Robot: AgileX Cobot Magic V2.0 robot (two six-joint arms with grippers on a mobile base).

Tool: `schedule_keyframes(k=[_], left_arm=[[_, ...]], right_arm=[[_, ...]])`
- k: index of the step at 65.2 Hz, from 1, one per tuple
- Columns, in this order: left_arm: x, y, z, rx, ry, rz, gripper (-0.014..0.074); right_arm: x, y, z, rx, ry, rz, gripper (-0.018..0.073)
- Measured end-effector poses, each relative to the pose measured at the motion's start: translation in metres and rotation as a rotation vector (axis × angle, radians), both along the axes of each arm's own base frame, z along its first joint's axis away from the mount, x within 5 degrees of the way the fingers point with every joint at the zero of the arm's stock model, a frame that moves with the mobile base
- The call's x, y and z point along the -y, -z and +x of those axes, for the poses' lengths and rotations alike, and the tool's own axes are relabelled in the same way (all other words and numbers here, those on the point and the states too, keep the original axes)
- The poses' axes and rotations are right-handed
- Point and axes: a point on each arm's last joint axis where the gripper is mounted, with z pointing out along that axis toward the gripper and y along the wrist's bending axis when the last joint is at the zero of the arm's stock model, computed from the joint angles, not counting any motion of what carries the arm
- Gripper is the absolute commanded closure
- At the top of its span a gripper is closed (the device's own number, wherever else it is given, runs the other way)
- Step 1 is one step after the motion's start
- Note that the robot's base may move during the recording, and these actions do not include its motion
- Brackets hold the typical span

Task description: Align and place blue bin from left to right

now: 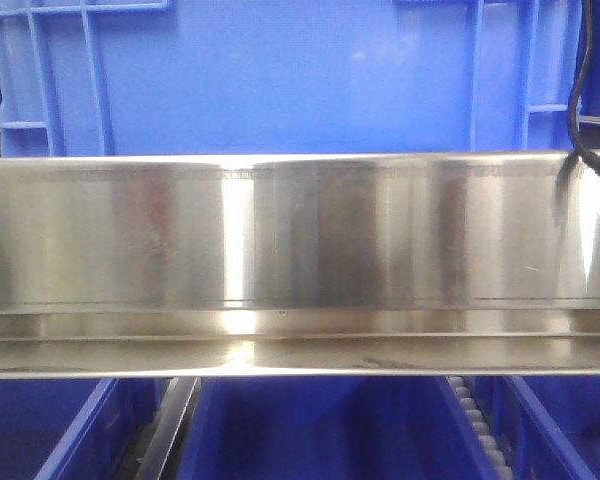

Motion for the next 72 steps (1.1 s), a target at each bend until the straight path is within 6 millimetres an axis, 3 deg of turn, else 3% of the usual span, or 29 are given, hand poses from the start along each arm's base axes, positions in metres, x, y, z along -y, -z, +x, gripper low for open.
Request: schedule_keyframes(k=[63,69,72], left_arm=[[0.0,0.001,0.0,-0.001,0.0,0.0,0.0351],[0.0,0.001,0.0,-0.001,0.0,0.0,0.0385],[0.0,0.001,0.0,-0.001,0.0,0.0,0.0443]], right_arm=[[-0.004,0.017,0.007,-0.052,0.0,-0.03,0.0252],[-0.004,0.017,0.007,-0.051,0.002,-0.034,0.0266],[-0.003,0.017,0.008,-0.048,0.003,-0.038,0.0307]])
